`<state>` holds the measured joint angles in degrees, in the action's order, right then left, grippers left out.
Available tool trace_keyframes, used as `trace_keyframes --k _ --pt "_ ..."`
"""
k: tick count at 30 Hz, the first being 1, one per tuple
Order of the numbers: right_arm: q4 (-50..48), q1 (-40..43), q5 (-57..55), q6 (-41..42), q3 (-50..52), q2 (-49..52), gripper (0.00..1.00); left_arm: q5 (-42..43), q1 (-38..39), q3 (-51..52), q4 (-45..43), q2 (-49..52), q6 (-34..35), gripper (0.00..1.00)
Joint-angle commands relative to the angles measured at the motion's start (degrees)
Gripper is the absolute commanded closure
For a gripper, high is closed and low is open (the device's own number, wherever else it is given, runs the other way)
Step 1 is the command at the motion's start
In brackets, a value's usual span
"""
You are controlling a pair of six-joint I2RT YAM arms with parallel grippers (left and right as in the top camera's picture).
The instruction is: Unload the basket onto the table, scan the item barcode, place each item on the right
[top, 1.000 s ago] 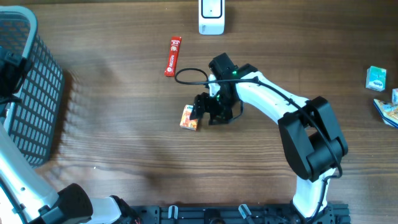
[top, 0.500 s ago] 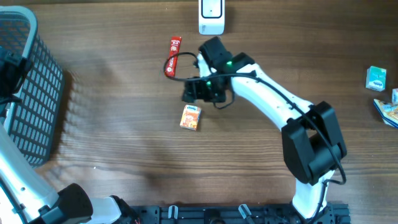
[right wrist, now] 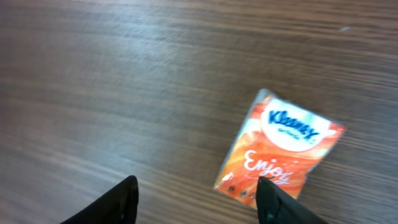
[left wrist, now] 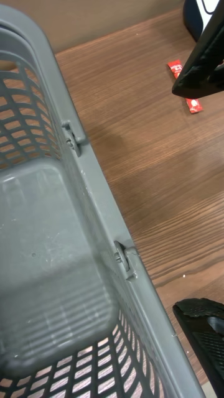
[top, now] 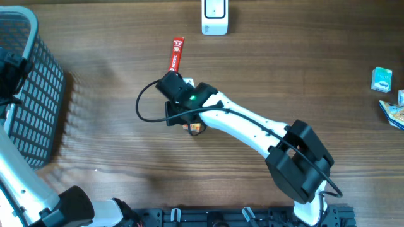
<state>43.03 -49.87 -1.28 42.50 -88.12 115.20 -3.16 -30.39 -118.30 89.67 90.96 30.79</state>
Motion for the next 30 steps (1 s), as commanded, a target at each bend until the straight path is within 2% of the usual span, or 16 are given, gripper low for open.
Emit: trace_keyframes --k 1,10,12,16,24,30 --pt "-0.3 -0.6 -6.5 4.9 -0.4 3.1 0.43 -0.4 -0.3 -0.2 0.0 0.2 0.6 0.00" --pt "-0.5 -2.3 -7.3 5.6 -0.4 7.9 0.44 -0.4 -0.3 -0.2 0.0 0.2 0.6 0.00" --pt "-0.4 -2.3 -7.9 5.8 -0.4 8.4 0.49 -0.4 -0.3 -0.2 0.0 0.2 0.6 0.00" --pt "1.2 -2.2 -10.4 9.2 -0.4 9.0 0.67 -0.4 -0.3 -0.2 0.0 0.2 0.6 0.00" --pt "4.3 0.3 -11.2 10.7 -0.4 9.1 0.63 -0.4 -0.3 -0.2 0.0 0.2 0.6 0.00" --pt "6.1 1.2 -10.6 11.8 -0.4 9.1 0.94 -0.4 -0.3 -0.2 0.0 0.2 0.6 0.00"
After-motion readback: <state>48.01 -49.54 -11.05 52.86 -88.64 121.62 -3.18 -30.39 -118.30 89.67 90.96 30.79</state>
